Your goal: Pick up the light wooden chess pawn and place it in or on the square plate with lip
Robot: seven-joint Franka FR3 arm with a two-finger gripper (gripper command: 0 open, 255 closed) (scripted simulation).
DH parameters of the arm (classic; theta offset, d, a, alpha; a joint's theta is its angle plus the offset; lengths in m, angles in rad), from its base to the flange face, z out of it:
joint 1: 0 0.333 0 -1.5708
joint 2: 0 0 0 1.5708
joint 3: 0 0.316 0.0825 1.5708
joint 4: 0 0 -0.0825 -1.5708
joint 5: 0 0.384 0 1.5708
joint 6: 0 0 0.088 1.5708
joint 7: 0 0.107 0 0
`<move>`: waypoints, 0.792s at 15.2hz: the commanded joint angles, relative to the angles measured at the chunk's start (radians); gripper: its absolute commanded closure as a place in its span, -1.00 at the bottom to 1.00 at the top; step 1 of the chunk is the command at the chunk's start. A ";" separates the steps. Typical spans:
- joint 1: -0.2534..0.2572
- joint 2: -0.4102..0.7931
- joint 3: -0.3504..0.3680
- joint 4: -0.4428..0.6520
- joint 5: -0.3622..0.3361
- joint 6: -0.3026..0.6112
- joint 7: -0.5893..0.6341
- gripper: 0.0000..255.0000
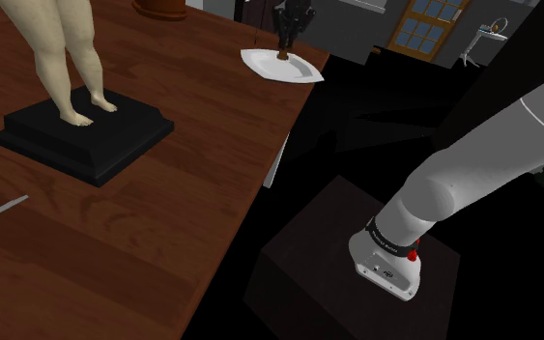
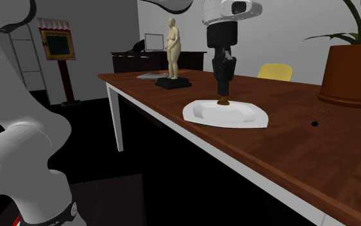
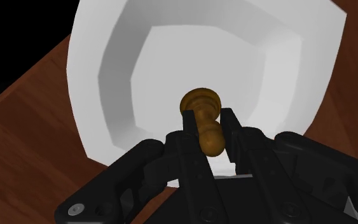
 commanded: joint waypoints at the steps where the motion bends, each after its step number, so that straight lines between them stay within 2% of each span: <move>1: 0.001 -0.006 0.000 -0.032 0.001 0.027 0.001 1.00; 3: 0.001 -0.008 0.001 -0.061 0.001 0.053 0.002 1.00; 11: 0.001 -0.008 0.001 -0.060 0.001 0.053 0.002 1.00; 12: 0.001 -0.008 0.001 -0.060 0.001 0.053 0.002 -1.00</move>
